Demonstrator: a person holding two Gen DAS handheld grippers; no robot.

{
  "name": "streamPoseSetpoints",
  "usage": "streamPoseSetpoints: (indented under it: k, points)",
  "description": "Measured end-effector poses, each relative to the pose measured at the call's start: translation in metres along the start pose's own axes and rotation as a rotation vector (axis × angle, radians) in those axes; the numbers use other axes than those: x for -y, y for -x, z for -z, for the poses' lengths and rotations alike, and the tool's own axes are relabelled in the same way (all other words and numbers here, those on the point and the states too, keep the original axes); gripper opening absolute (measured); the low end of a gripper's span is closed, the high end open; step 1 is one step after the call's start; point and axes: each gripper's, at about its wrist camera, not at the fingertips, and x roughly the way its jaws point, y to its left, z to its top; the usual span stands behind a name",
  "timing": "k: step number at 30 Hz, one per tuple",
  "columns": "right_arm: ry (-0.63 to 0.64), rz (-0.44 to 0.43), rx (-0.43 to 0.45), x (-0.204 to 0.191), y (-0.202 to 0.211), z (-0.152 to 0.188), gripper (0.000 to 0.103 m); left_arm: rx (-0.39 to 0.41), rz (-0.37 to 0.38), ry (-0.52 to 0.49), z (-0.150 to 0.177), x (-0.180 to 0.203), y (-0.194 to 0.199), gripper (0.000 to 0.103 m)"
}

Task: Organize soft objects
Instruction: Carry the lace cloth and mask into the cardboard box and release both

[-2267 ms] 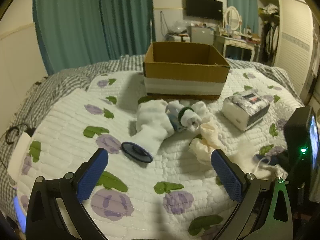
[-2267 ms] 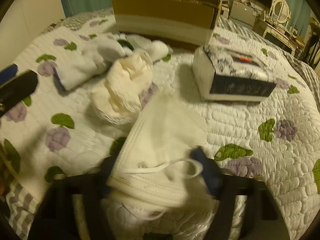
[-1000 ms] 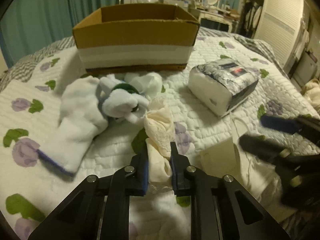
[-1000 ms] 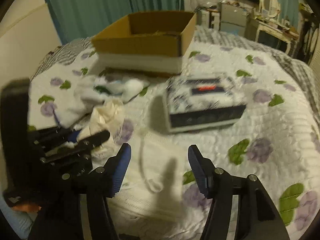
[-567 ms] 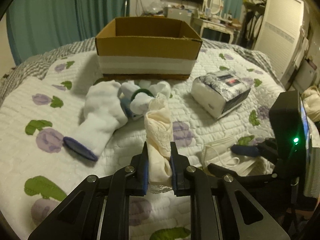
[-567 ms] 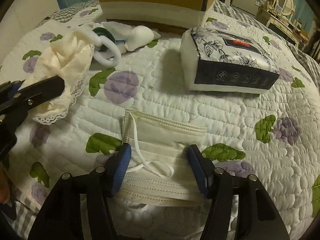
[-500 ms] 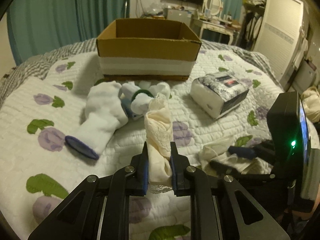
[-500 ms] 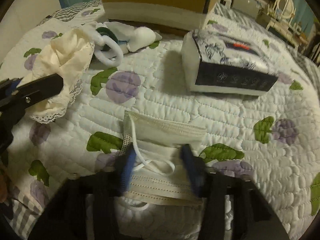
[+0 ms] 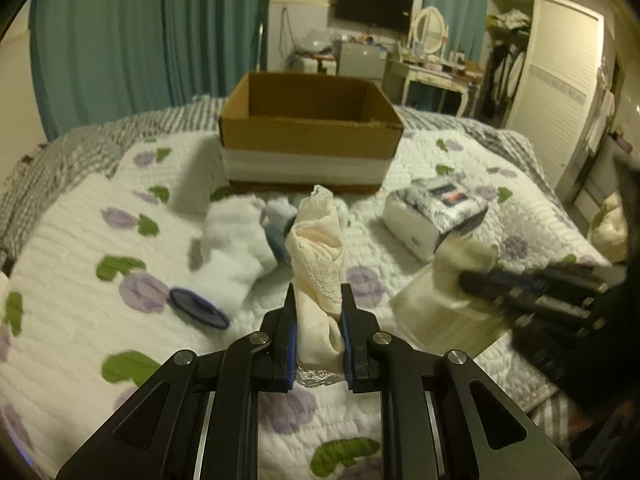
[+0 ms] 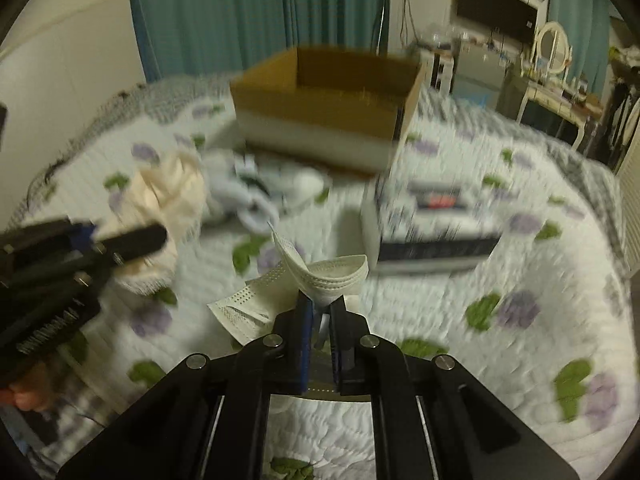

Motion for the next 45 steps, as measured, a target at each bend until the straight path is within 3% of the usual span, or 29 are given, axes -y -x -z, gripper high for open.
streamPoseSetpoints:
  k: [7, 14, 18, 24, 29, 34, 35, 37, 39, 40, 42, 44, 45]
  points:
    - [0.035, -0.007, 0.145, 0.01, 0.046, -0.067, 0.007, 0.06, -0.009, -0.012, -0.038, -0.002, 0.009, 0.016]
    - [0.064, -0.001, 0.248, 0.02, 0.055, -0.147, 0.007, 0.151, -0.035, -0.069, -0.108, -0.002, 0.009, 0.016]
    - [0.053, -0.007, 0.255, 0.033, 0.03, -0.192, 0.007, 0.192, -0.079, -0.095, -0.155, -0.006, -0.011, 0.016]
    - [0.024, -0.023, 0.231, 0.054, -0.023, -0.236, 0.007, 0.169, -0.099, -0.104, -0.196, -0.016, -0.068, 0.016]
    - [0.005, -0.037, 0.17, 0.07, -0.085, -0.25, 0.007, 0.109, -0.093, -0.087, -0.207, -0.026, -0.124, 0.016]
    - [-0.034, -0.058, 0.102, 0.085, -0.142, -0.241, 0.009, 0.063, -0.098, -0.104, -0.201, -0.026, -0.157, 0.018]
    - [-0.054, -0.074, 0.1, 0.09, -0.149, -0.238, 0.01, 0.058, -0.097, -0.107, -0.199, -0.025, -0.161, 0.023]
    - [-0.08, -0.078, 0.09, 0.097, -0.156, -0.231, 0.012, 0.062, -0.106, -0.106, -0.198, -0.026, -0.164, 0.023]
    - [-0.082, -0.079, 0.084, 0.101, -0.16, -0.23, 0.024, 0.068, -0.13, -0.111, -0.198, -0.024, -0.164, 0.024]
    - [-0.074, -0.081, 0.088, 0.101, -0.159, -0.229, 0.027, 0.064, -0.133, -0.117, -0.2, -0.023, -0.165, 0.029]
    - [-0.073, -0.075, 0.103, 0.102, -0.152, -0.226, 0.039, 0.065, -0.137, -0.126, -0.2, -0.021, -0.162, 0.057]
    - [-0.088, -0.071, 0.113, 0.104, -0.145, -0.227, 0.051, 0.099, -0.157, -0.127, -0.199, -0.022, -0.153, 0.07]
    - [-0.1, -0.066, 0.124, 0.106, -0.138, -0.228, 0.054, 0.117, -0.161, -0.129, -0.199, -0.022, -0.147, 0.071]
